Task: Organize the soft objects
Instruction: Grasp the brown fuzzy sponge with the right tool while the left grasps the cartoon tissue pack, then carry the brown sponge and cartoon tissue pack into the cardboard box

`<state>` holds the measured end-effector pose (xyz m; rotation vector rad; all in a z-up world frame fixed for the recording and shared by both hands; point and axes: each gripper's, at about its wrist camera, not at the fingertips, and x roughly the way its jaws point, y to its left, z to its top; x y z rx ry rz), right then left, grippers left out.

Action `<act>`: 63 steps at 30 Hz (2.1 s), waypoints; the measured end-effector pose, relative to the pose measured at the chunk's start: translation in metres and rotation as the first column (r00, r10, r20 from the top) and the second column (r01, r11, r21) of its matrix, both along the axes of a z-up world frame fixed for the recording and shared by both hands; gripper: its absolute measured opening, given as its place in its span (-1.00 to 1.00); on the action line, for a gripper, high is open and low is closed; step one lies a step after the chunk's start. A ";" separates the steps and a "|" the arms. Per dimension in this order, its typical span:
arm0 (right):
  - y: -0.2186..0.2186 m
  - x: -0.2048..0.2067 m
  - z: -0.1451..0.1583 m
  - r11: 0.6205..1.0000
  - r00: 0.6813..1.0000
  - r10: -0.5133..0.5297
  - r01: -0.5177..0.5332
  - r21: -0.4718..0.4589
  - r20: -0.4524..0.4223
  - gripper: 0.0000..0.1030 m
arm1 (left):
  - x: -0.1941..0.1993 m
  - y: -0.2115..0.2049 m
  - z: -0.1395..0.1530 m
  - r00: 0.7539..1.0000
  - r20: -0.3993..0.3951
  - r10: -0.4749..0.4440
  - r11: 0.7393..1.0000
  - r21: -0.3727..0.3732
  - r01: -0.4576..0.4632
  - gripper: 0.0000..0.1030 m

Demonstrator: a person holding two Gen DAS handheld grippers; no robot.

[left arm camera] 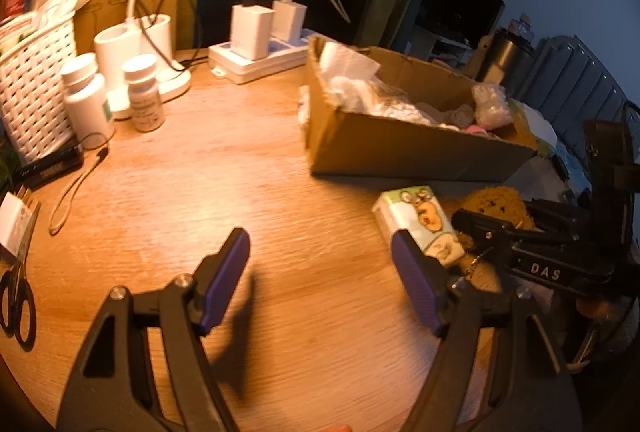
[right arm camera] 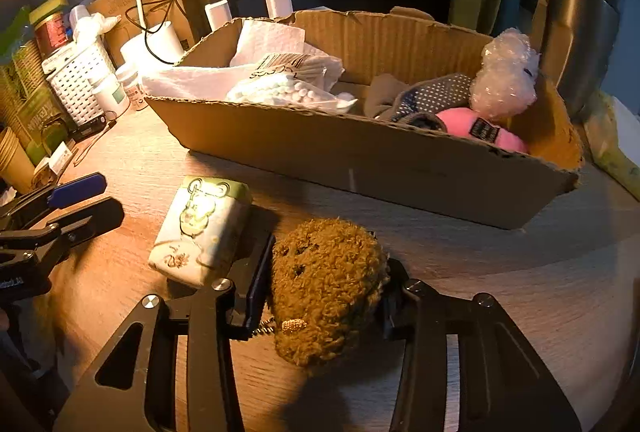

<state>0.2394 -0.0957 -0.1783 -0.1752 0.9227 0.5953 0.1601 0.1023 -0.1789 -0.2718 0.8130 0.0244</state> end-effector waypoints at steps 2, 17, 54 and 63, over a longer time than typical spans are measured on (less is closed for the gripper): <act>-0.007 0.000 0.000 1.000 1.000 0.000 0.000 0.006 0.002 -0.15 | 0.004 -0.007 0.001 1.000 -0.004 -0.011 1.000 0.009 0.011 0.45; -0.056 0.005 0.002 0.998 1.000 -0.029 0.028 0.062 0.010 -0.16 | 0.040 -0.065 -0.003 0.995 -0.058 -0.084 0.992 0.084 0.089 0.45; -0.078 -0.034 0.057 0.992 0.991 -0.018 0.001 0.125 0.135 -0.18 | 0.019 -0.103 0.033 0.986 0.018 -0.169 0.978 0.125 0.165 0.01; -0.070 -0.042 0.082 0.991 0.981 -0.007 -0.019 0.134 0.192 -0.18 | 0.004 -0.100 0.062 0.980 0.085 -0.181 0.977 0.133 0.169 0.01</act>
